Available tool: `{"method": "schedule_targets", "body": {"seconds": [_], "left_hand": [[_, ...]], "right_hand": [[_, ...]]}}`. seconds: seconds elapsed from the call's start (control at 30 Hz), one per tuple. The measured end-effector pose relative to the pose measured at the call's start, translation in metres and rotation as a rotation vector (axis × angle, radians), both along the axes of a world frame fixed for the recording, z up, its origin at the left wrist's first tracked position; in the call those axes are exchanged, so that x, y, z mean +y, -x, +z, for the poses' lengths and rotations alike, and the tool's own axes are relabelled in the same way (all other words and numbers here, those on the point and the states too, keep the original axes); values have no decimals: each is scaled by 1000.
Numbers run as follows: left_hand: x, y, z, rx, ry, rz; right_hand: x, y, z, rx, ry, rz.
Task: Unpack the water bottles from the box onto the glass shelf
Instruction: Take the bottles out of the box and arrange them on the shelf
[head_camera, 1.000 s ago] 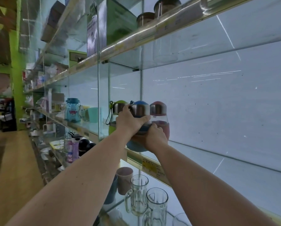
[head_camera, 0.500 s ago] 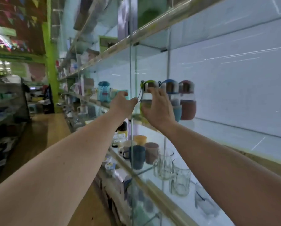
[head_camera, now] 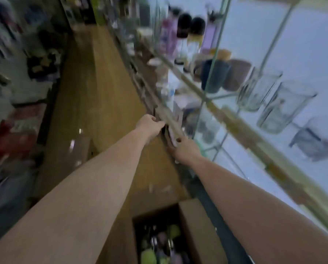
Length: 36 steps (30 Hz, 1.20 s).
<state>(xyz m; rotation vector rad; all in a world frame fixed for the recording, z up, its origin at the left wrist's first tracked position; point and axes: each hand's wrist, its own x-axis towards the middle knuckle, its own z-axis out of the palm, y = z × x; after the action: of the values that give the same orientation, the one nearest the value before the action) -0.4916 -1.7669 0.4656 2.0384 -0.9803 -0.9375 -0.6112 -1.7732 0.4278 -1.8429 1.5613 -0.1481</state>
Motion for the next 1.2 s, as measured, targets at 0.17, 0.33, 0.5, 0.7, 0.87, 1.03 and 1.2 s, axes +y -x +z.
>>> {"method": "schedule_targets", "body": {"seconds": [0.17,0.33,0.5,0.7,0.87,1.03,1.2], "left_hand": [[27,0,-124,89,-259,18],[55,8,-230,145,-409,36],[87,15,-339,169,-530,88],[115,21,-442,168,-655,91],[123,19,-509,184,-736,88],[124,14,-565,159,-767,79],[131,13,-617,152,-828,84]], "right_hand": [[28,4,-109,26,-226,-28],[54,11,-200,53,-374,-51],[82,27,-297,133,-507,-38],[108,32,-399,167,-658,-53],[129,23,-472,143,-771,-55],[138,2,-534,130,-826,-24],[145,-14,-583,155,-844,18]]}}
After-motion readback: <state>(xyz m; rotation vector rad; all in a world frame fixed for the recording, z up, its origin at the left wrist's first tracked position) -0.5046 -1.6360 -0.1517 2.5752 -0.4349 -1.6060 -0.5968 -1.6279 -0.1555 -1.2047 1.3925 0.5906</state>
